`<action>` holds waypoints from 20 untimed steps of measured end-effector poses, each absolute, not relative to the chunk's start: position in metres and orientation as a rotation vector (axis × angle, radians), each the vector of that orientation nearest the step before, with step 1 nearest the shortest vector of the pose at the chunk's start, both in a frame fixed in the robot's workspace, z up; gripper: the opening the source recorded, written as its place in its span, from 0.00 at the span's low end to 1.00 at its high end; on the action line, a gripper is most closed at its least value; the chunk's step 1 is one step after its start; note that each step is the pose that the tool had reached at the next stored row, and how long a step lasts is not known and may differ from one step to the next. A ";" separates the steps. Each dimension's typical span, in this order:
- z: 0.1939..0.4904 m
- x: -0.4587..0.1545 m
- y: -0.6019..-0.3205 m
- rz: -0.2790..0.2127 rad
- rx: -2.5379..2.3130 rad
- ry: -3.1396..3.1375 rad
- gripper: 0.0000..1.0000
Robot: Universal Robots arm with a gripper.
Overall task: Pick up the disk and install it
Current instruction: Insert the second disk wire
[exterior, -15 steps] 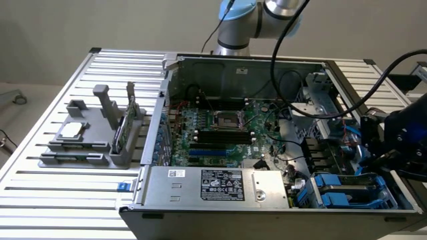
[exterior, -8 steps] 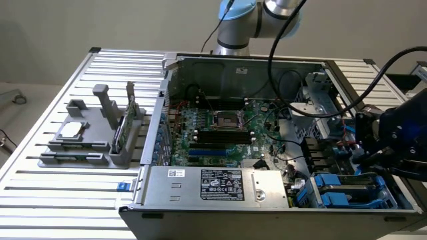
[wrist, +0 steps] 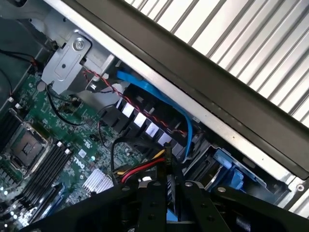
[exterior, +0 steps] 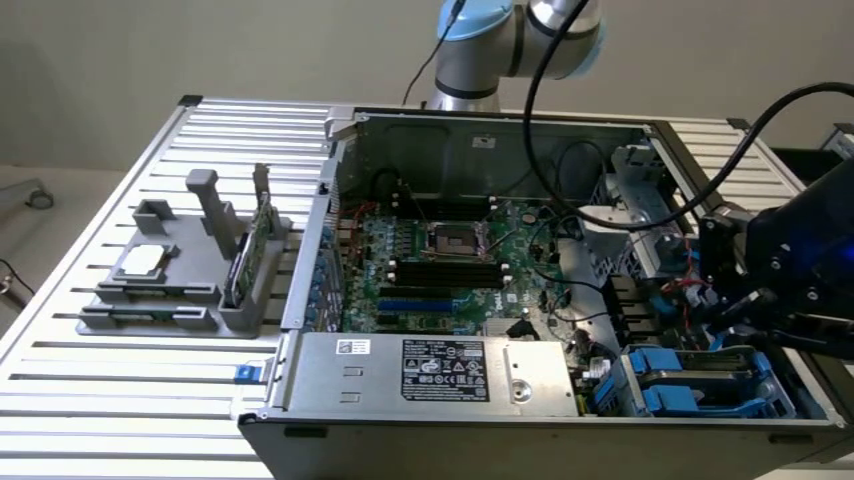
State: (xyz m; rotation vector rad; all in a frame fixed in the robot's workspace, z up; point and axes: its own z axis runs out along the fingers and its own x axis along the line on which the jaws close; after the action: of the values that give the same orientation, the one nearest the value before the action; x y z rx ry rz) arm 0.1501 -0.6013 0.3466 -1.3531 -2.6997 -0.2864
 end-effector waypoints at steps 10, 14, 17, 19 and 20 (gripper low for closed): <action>0.348 0.145 -0.601 -0.292 -1.445 -2.665 0.16; 0.348 0.145 -0.601 -0.275 -1.503 -2.649 0.16; 0.348 0.145 -0.601 -0.248 -1.540 -2.646 0.16; 0.348 0.145 -0.601 -0.229 -1.563 -2.644 0.16; 0.348 0.145 -0.601 -0.221 -1.575 -2.642 0.16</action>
State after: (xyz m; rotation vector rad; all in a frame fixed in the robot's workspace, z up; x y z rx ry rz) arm 0.1454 -0.6010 0.3479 -1.5752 -2.6420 -0.2212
